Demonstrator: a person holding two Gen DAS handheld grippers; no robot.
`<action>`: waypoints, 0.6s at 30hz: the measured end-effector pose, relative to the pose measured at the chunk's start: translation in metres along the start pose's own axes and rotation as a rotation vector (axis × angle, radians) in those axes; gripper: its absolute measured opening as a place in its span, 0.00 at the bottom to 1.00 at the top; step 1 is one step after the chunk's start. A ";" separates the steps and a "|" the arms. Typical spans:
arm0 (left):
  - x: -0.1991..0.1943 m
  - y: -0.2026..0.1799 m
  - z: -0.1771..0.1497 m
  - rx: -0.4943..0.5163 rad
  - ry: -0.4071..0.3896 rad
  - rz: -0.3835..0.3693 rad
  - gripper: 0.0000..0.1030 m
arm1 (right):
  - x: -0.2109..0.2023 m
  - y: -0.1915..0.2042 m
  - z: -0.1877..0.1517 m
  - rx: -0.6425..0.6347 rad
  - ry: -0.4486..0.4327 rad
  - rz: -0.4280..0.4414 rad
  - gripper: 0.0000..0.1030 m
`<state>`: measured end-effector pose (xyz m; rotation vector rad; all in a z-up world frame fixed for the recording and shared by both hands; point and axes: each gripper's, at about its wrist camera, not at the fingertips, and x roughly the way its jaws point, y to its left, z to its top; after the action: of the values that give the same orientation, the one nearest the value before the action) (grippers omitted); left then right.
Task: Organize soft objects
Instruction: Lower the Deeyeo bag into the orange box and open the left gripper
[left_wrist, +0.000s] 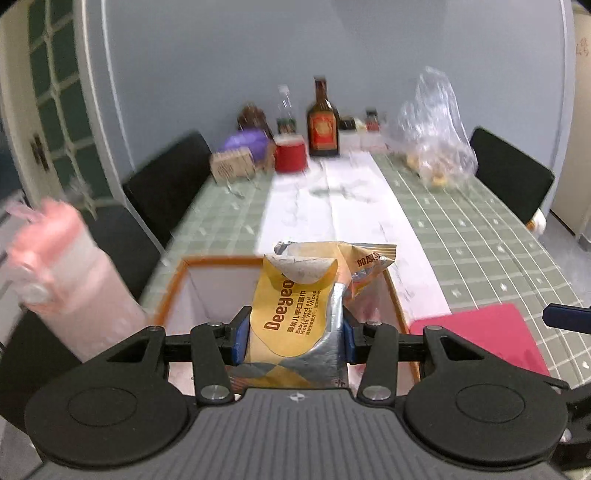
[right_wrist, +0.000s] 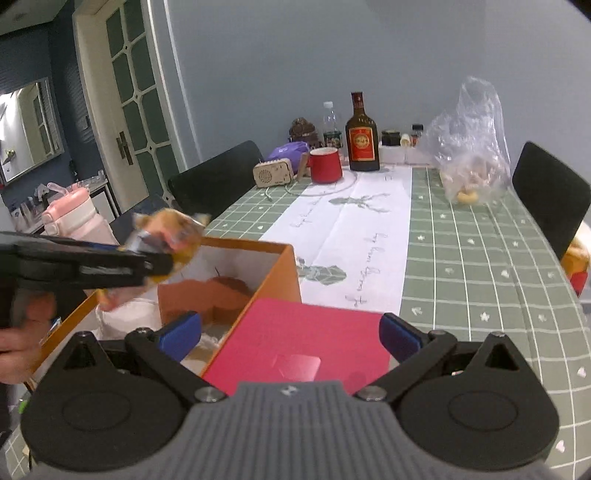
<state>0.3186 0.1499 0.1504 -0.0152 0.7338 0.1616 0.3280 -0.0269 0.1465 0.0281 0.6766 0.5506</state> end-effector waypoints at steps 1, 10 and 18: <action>0.005 0.000 -0.002 -0.011 0.027 -0.024 0.52 | 0.001 -0.001 -0.002 -0.006 0.006 0.001 0.97; 0.047 -0.003 -0.018 -0.056 0.148 -0.042 0.52 | 0.009 0.005 -0.022 -0.074 0.029 0.001 0.97; 0.070 0.017 -0.028 -0.135 0.258 -0.119 0.52 | 0.017 0.007 -0.019 -0.068 0.020 -0.005 0.97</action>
<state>0.3487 0.1748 0.0838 -0.2114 0.9756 0.0957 0.3235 -0.0151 0.1229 -0.0432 0.6771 0.5691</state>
